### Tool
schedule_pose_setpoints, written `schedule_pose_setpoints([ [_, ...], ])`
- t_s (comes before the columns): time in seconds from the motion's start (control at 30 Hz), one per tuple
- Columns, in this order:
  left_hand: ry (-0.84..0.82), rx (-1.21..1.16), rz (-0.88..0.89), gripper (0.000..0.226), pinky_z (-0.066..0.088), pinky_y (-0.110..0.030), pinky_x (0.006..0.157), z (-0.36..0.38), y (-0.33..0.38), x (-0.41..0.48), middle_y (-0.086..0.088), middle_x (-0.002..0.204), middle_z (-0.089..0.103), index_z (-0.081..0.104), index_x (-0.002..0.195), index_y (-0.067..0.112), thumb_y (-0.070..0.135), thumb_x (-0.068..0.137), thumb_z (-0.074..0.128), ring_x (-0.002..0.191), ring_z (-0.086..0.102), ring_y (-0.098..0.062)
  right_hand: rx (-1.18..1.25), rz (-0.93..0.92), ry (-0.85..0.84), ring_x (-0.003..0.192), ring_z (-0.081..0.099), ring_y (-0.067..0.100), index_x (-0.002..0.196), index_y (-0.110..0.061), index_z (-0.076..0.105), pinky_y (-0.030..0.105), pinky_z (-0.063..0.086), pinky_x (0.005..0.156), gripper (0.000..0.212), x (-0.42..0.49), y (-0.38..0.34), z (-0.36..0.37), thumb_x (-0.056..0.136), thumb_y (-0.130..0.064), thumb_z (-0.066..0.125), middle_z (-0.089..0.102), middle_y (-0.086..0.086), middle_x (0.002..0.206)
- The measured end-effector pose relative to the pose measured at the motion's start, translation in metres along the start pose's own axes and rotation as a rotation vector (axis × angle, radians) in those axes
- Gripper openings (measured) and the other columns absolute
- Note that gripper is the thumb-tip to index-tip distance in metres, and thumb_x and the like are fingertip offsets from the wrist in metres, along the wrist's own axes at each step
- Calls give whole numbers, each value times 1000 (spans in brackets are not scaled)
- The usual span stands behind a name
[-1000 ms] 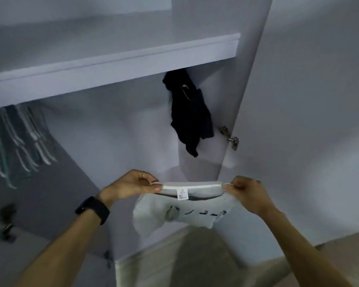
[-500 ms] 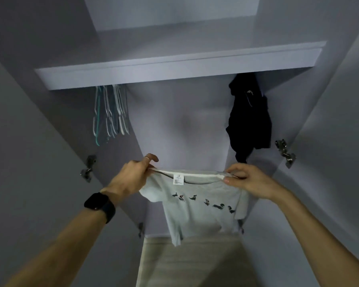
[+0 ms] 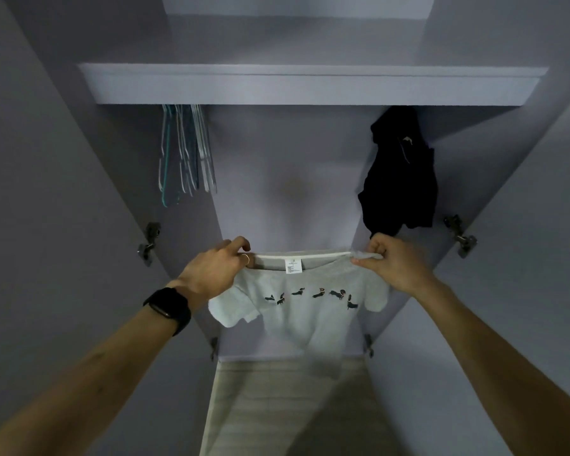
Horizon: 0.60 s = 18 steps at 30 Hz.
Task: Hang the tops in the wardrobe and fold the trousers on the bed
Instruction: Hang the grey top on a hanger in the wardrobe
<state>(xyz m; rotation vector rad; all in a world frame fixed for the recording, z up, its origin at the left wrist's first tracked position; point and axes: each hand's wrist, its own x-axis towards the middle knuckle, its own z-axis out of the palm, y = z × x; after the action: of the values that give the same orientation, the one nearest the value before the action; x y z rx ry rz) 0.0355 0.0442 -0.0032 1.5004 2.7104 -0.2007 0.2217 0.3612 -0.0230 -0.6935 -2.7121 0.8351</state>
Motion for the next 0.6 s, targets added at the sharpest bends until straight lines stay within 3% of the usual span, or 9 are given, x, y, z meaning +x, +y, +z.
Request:
schedule_pose_setpoints([
  [0.13,-67,-64,0,46,49,-35,88,19,-5,1,1,138,42,49,140,22,6,98,44,121,45,-22,-85,23,-6,60,56,7,75,-25,52,28,36,55,43,-4,-4,3,82,-66,65,58,-7,63],
  [0.27,-90,-95,35,55,48,-33,87,32,-6,3,0,132,44,46,145,22,-2,95,42,118,46,-22,-56,-8,-53,81,61,6,94,-38,64,20,40,66,6,-5,-1,7,92,-42,68,65,-15,88],
  [0.4,-74,-168,23,61,50,-36,91,31,-11,8,2,126,47,49,146,25,0,91,44,115,49,-21,-70,-23,-98,81,59,2,87,-41,63,7,36,65,11,9,3,6,93,-34,68,65,-19,89],
  [0.6,-129,-236,-98,46,48,-30,82,18,-14,7,15,125,48,60,128,29,55,90,51,109,58,-17,28,-68,-121,72,64,-1,83,-23,73,3,41,65,6,38,11,-3,88,-23,77,70,-15,76],
])
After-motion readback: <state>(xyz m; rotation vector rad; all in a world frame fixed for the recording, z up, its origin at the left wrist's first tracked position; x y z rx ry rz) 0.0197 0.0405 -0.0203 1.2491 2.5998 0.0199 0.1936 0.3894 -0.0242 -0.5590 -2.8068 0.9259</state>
